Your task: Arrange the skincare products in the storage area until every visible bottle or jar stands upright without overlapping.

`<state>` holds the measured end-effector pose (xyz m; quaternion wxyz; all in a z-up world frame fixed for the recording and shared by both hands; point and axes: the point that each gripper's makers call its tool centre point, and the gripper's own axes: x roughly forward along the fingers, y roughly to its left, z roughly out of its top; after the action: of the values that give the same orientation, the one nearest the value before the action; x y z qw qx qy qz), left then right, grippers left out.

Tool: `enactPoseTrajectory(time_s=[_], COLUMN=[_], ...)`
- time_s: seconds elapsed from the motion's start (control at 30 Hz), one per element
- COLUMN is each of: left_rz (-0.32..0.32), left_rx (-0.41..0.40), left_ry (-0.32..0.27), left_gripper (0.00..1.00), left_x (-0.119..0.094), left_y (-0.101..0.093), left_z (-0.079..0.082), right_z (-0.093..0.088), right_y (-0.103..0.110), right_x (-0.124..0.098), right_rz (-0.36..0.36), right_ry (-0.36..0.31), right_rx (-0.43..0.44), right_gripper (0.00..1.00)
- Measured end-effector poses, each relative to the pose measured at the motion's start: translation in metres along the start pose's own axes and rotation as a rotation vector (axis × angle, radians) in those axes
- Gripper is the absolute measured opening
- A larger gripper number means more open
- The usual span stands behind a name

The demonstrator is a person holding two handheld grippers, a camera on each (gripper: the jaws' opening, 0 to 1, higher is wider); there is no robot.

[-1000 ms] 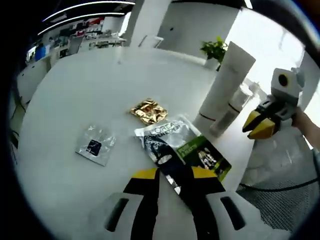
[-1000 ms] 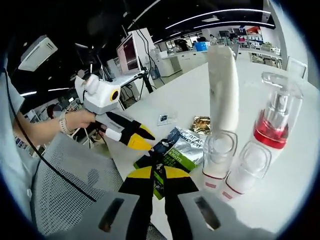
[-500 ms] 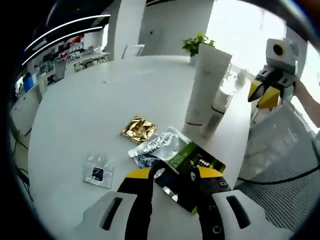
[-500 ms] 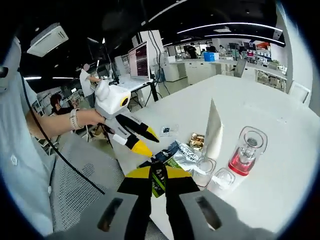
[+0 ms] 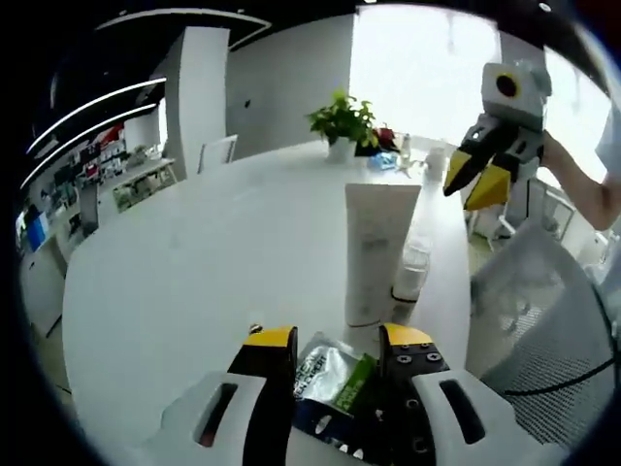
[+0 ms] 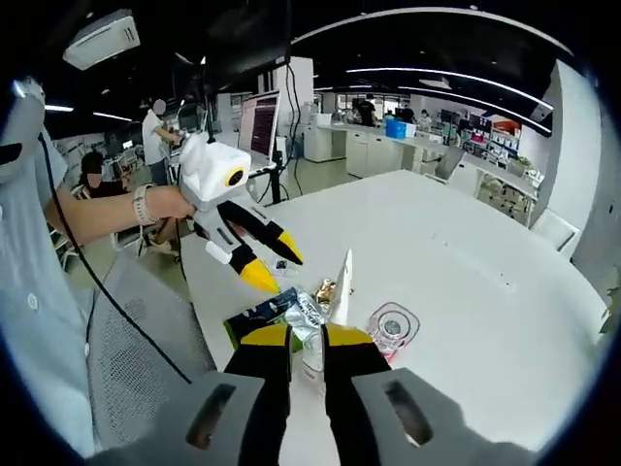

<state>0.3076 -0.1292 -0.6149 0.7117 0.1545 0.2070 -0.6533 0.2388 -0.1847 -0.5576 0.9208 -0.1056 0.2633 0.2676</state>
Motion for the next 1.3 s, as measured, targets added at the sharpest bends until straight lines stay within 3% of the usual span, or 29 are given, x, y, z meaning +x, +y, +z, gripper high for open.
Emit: enactPoseTrajectory(time_s=[0.3,0.47,0.6,0.7,1.03,1.3], left_rz=[-0.074,-0.147,-0.208,-0.197,-0.167,-0.152], left_rx=[0.083,0.088,0.129,0.159,0.128,0.120], left_ry=[-0.065,-0.049,-0.031,-0.024,-0.051,-0.042], left_gripper=[0.28,0.27,0.24,0.20,0.09,0.08], left_x=[0.020,0.029,0.036,0.038,0.038,0.036], left_y=[0.004,-0.003,-0.013,-0.014,-0.014,-0.016], left_z=[0.042,0.049,0.046,0.044,0.049,0.047], right_z=[0.016,0.019,0.015,0.013,0.015,0.014], right_y=[-0.015,-0.015,-0.021,-0.019,-0.034,-0.030], right_x=[0.014,0.024,0.035,0.039,0.039,0.039], right_rz=[0.019,0.056,0.062,0.088,0.122,0.227], right_ry=[0.045,0.084,0.141,0.166,0.229,0.252], right_rx=[-0.107,-0.160,-0.184,-0.207,-0.302,-0.349], right_gripper=[0.12,0.12,0.14,0.11,0.02,0.02])
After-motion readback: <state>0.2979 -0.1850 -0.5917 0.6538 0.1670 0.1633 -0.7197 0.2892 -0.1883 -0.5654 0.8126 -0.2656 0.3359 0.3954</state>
